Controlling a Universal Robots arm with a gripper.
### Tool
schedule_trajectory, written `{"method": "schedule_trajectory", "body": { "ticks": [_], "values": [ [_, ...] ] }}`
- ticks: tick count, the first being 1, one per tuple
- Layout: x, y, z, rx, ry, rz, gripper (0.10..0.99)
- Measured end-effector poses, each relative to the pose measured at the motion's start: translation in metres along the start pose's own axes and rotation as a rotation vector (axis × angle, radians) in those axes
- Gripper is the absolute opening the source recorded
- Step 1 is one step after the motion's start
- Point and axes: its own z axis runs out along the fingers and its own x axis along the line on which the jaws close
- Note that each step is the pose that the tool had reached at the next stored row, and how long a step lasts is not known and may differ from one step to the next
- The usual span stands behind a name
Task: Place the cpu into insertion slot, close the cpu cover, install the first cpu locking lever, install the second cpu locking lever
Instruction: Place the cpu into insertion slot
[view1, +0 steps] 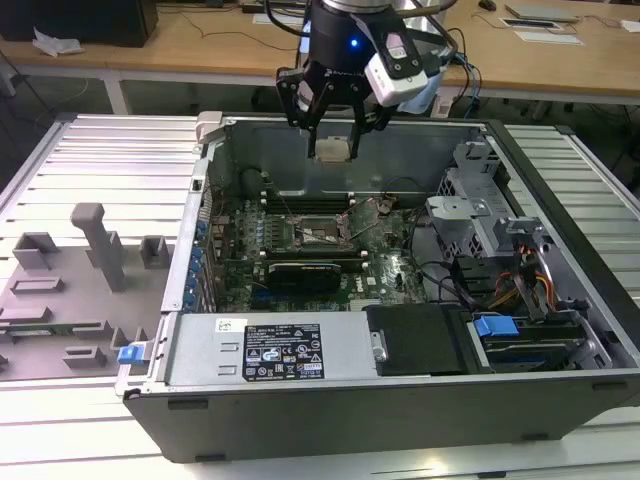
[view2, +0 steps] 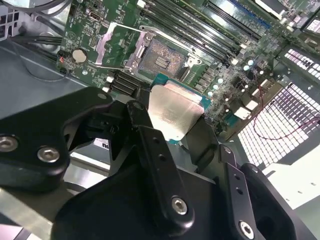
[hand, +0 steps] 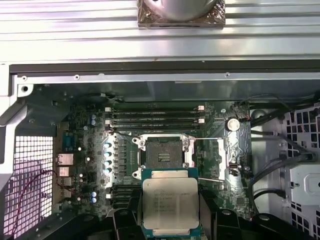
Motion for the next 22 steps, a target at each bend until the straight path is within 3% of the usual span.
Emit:
{"method": "schedule_trajectory", "body": {
  "ticks": [9,15,22],
  "values": [
    [0.0000,-0.0010,0.0114,0.000,-0.0033,0.000,0.541],
    [0.0000,-0.0024,0.0271,0.000,-0.0069,-0.001,0.541],
    [0.0007,-0.0036,0.0398,0.000,-0.0091,-0.001,0.541]
  ]
}}
